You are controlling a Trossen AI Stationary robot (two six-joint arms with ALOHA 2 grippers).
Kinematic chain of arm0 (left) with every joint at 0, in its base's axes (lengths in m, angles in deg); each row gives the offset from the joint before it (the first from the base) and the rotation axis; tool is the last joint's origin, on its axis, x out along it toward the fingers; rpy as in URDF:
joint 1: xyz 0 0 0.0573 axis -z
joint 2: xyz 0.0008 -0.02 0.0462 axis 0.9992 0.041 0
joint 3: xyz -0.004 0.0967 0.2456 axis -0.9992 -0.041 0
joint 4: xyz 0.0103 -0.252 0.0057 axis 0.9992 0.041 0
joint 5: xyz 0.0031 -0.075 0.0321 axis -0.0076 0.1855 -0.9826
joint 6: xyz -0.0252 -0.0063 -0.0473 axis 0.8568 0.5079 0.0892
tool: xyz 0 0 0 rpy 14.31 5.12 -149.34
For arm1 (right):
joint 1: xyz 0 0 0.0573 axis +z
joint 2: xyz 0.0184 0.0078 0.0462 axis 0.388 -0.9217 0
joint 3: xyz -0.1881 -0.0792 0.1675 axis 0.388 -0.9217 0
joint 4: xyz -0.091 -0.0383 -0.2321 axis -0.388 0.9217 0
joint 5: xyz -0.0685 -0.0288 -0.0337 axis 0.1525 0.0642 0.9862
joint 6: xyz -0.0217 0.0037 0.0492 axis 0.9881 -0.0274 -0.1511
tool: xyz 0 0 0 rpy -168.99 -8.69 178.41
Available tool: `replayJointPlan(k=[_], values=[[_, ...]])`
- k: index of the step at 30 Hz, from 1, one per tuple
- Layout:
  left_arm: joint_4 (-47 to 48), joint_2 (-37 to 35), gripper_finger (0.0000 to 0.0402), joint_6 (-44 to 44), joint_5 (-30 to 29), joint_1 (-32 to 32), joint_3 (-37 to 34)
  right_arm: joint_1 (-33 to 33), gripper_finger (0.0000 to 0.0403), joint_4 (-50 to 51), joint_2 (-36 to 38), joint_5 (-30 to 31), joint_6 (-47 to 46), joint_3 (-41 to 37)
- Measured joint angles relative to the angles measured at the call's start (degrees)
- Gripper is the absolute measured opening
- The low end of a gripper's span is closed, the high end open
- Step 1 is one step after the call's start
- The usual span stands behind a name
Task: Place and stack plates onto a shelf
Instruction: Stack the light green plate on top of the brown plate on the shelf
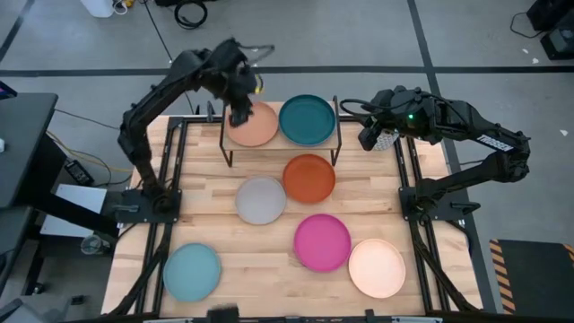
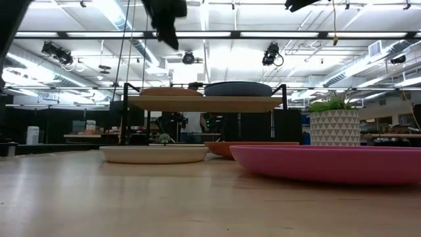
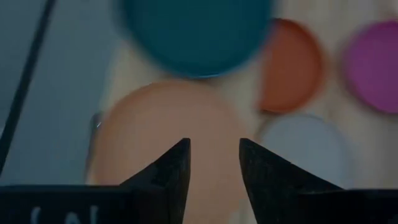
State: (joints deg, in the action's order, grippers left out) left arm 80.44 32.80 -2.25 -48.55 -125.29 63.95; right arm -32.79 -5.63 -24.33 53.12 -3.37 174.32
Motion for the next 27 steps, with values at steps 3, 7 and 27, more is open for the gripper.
replayJointPlan(k=[3, 7, 27], values=[[1.1, -3.7, 0.0142, 0.0, 2.7, 6.1, -4.0, 0.0, 0.017, 0.0, 0.0, 0.4, 0.1, 0.0], [-0.8, -9.2, 0.0142, 3.8, 5.5, 14.9, -13.8, 0.0, 0.017, 0.0, 0.0, 0.5, -0.3, 0.0], [-31.5, -29.8, 0.0142, 46.7, 4.7, 61.1, -67.7, 0.0, 0.017, 0.0, 0.0, -0.4, -0.4, 0.0]])
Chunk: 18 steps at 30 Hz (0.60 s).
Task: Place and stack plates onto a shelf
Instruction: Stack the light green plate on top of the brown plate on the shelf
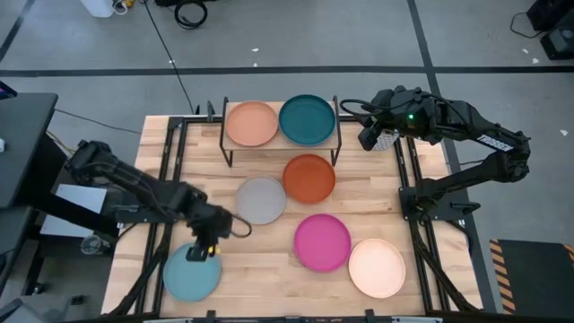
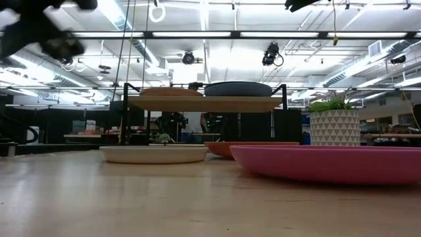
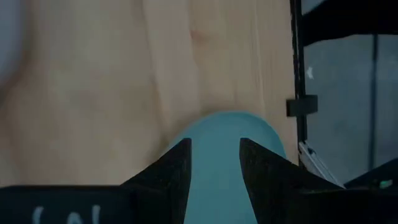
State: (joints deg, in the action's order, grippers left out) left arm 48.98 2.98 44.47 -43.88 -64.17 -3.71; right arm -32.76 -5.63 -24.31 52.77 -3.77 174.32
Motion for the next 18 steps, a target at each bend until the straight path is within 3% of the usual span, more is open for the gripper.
replayJointPlan(k=[3, 9, 18], values=[[-6.5, 0.0, 0.0142, 5.1, 0.6, 2.7, -6.2, 0.0, 0.017, 0.0, 0.0, -0.2, 0.0, 0.0], [-10.3, 0.0, 0.0142, 7.6, -0.9, 4.5, -15.3, 0.0, 0.017, 0.0, 0.0, -1.4, -0.1, 0.0], [-11.1, 0.0, 0.0142, 6.1, -4.7, 4.6, -20.1, 0.0, 0.017, 0.0, 0.0, -1.7, -2.7, 0.0]])
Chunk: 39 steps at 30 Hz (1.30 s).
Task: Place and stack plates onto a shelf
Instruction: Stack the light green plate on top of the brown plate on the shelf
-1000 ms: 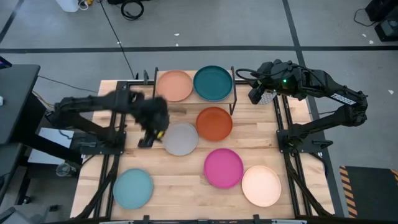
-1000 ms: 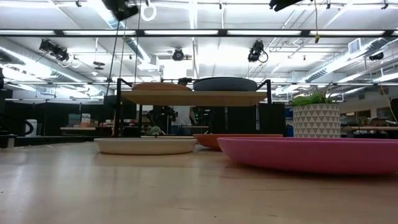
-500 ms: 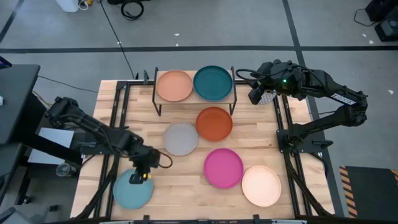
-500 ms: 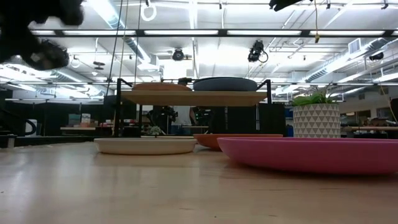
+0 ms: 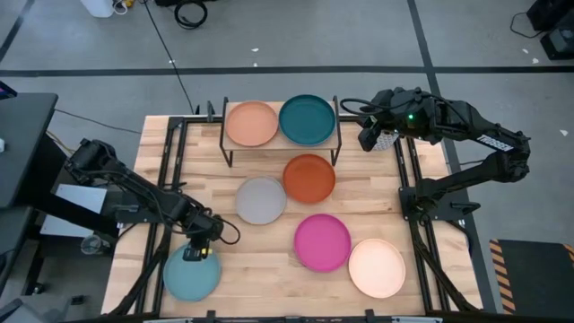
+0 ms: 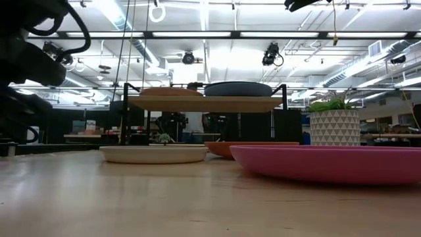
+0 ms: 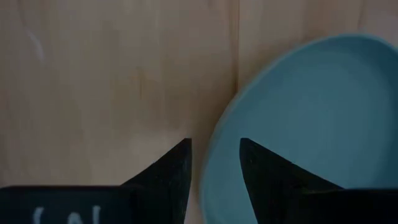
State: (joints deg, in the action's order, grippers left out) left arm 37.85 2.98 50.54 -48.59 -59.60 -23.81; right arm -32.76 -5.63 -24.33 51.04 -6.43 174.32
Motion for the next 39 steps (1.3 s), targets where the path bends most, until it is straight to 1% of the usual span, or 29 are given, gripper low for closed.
replayJointPlan(k=[3, 7, 18, 21, 25, 27, 33, 39], values=[[-1.0, 0.1, 0.0142, -0.4, 0.1, 0.5, -1.2, 0.0, 0.017, 0.0, 0.0, 0.0, 0.0, 0.0], [-1.1, 0.2, 0.0141, 1.4, 0.2, 0.5, -2.3, 0.0, 0.017, 0.0, 0.0, 0.0, 0.0, 0.0], [-2.0, 0.2, 0.0137, 1.3, -0.1, 0.5, -2.4, 0.0, 0.017, 0.0, 0.0, 0.1, 0.0, 0.0], [-2.0, 0.2, 0.0108, 0.6, -0.2, 0.5, -2.4, 0.0, 0.017, 0.0, 0.0, 0.3, 0.0, 0.0], [-2.0, 0.2, 0.0039, -0.4, 0.4, 0.5, -2.4, 0.0, 0.017, 0.0, 0.0, 0.4, 0.0, 0.0], [-2.0, 0.2, 0.0015, -0.2, 0.9, 0.5, -2.4, 0.0, 0.017, 0.0, 0.0, 0.4, 0.0, 0.0], [-2.0, 0.3, 0.0015, 1.0, 1.4, 0.5, -2.4, 0.0, 0.017, 0.0, 0.0, 0.4, 0.0, 0.0], [-1.8, 0.3, 0.0009, 2.6, 3.8, 0.4, -2.0, 0.0, 0.017, 0.0, 0.0, 0.4, 0.1, 0.0]])
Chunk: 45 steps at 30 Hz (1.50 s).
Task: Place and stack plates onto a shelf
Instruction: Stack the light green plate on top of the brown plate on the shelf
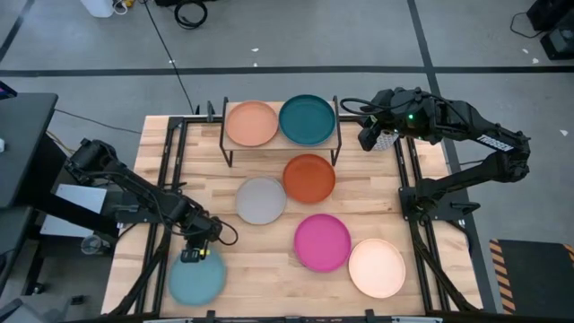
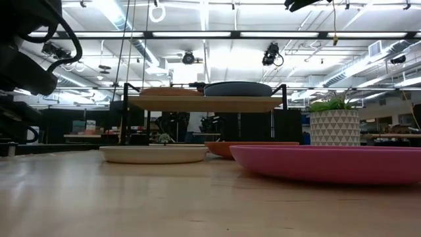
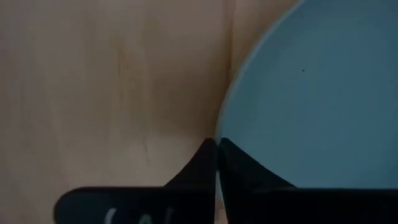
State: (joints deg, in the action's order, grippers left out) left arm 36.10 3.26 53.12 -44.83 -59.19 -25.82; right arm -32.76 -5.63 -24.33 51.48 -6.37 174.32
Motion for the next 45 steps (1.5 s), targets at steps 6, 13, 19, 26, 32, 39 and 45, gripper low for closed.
replayJointPlan(k=[6, 13, 19, 26, 32, 39, 45], values=[[2.8, -0.3, 0.0009, -1.8, -0.2, -1.6, 7.1, 0.0, 0.017, 0.0, 0.0, 0.0, 0.1, 0.0], [6.3, -0.3, 0.0009, -5.7, -0.7, -7.4, 19.9, 0.0, 0.017, -0.1, 0.0, 0.3, 1.1, 0.0], [14.3, -0.3, 0.0009, -9.1, -0.7, -12.8, 28.7, 0.0, 0.017, -0.1, 0.0, 0.3, 1.2, 0.0], [20.9, 1.0, 0.0009, -9.5, 0.8, -21.6, 38.0, 0.0, 0.017, -0.3, 0.0, 0.3, 1.2, 0.0], [30.8, 6.4, 0.0009, -11.9, -0.1, -29.4, 48.8, 0.0, 0.017, -1.4, 0.0, 0.3, 1.6, 0.0], [40.9, 14.1, 0.0009, -18.1, -4.6, -38.8, 59.8, 0.0, 0.017, -1.4, 0.0, 0.2, 1.6, 0.0], [49.0, 20.2, 0.0009, -24.8, -8.8, -47.3, 69.3, 0.0, 0.017, -1.4, 0.0, -0.1, 1.6, 0.0]])
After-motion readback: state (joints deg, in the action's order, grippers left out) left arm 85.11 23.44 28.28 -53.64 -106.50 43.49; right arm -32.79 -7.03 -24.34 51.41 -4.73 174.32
